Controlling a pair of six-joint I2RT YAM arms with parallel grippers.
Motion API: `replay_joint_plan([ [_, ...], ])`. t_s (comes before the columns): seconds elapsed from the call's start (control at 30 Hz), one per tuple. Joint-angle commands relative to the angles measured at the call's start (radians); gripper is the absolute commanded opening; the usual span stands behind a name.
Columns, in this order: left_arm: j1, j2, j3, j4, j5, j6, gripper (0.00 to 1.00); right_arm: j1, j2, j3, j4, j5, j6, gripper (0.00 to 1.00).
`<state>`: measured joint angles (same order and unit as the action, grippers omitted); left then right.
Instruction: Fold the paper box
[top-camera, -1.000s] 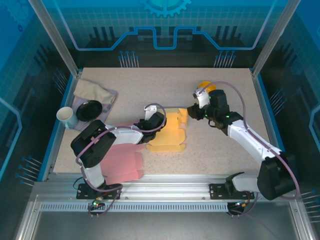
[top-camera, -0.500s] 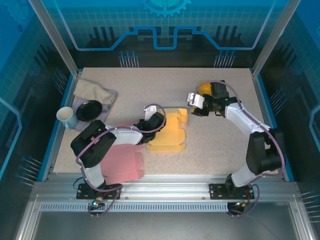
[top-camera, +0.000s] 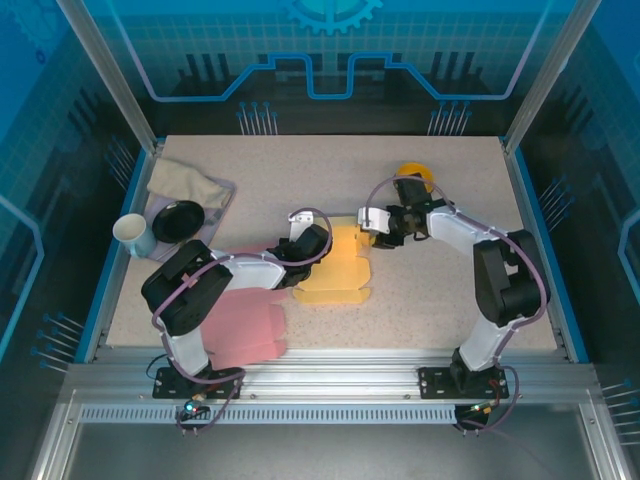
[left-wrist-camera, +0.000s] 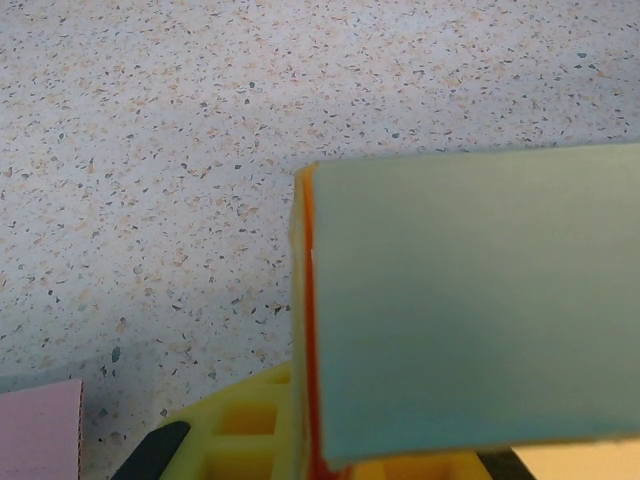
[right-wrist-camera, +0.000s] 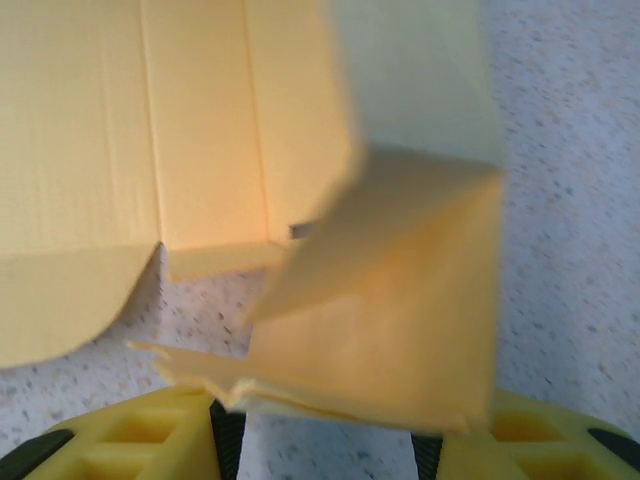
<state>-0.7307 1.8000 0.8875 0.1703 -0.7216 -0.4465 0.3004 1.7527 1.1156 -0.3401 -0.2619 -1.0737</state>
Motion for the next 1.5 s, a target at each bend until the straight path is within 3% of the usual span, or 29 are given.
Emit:
replay_joint_plan([
  [0.0, -0.008, -0.001, -0.018, 0.000, 0.010, 0.012, 0.00, 0.034, 0.031, 0.042, -0.016, -0.021, 0.026, 0.49],
  [0.3, -0.007, 0.004, -0.009, -0.008, 0.008, 0.012, 0.00, 0.057, 0.024, 0.041, 0.035, -0.031, 0.165, 0.48],
  [0.5, -0.007, 0.007, 0.002, -0.027, 0.004, 0.000, 0.00, 0.078, 0.024, 0.067, 0.053, 0.017, 0.404, 0.48],
  [0.83, -0.010, 0.028, 0.091, -0.200, -0.015, -0.120, 0.00, 0.105, 0.049, 0.084, 0.120, 0.226, 0.717, 0.45],
  [0.97, -0.012, 0.039, 0.119, -0.244, -0.016, -0.154, 0.00, 0.144, 0.067, 0.094, 0.138, 0.324, 0.738, 0.43],
  [1.23, -0.015, 0.029, 0.126, -0.274, -0.015, -0.182, 0.00, 0.191, 0.081, 0.114, 0.162, 0.362, 0.784, 0.43],
  [1.47, -0.016, 0.017, 0.129, -0.295, -0.010, -0.191, 0.00, 0.206, 0.076, 0.118, 0.163, 0.297, 0.815, 0.45],
])
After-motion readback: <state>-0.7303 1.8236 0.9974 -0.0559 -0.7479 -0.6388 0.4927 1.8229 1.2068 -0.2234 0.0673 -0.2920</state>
